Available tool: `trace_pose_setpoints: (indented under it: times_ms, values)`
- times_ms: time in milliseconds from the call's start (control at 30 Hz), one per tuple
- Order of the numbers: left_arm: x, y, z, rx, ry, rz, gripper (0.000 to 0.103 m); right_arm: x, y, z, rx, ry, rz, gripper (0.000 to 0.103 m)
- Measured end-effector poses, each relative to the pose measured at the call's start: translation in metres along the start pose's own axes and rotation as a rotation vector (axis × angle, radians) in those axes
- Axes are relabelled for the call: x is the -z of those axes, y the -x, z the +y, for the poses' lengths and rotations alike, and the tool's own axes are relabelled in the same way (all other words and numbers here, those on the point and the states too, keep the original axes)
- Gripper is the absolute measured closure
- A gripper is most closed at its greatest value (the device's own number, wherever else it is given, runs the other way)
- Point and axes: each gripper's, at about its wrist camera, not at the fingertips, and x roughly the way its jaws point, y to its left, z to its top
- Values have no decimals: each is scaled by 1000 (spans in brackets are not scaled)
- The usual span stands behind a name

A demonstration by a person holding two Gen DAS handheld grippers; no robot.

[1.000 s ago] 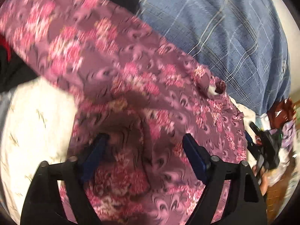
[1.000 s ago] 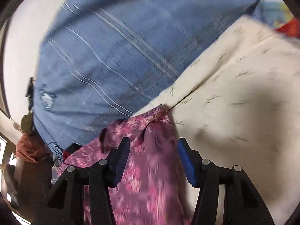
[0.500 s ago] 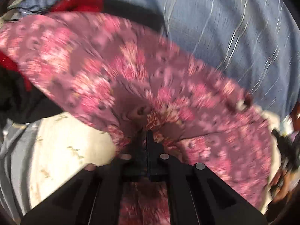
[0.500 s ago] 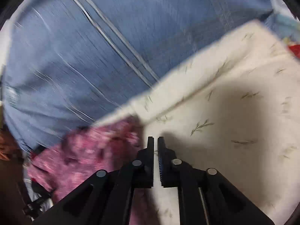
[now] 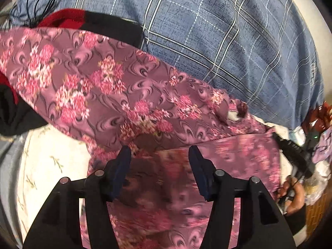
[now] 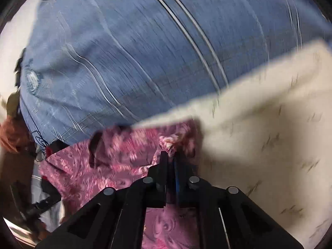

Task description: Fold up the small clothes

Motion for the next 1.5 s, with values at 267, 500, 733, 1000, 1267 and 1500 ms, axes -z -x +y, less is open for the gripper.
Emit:
trace_pose_setpoints:
  times_ms: [267,500,733,1000,1267,1500]
  values:
    - [7,-7,-13,-3,-12,22,47,9,23,-16,35,-16,-16,88]
    - [40,-29,-39,-68,-125,69,47,68,38,-6,-37,44,39,87]
    - [26,-21,-40,-63,-125,80,42,91,30,-10,48,78,-23,86]
    - [-58,64,120,-65,257,-39,42,90,26,-9,54,94,-25,83]
    - [-107,102,284,-49,644,-128,42,91,25,-7,68,107,-28,83]
    - [-129,83,306,23,679,-138,32,91,25,-7,70,109,-26,83]
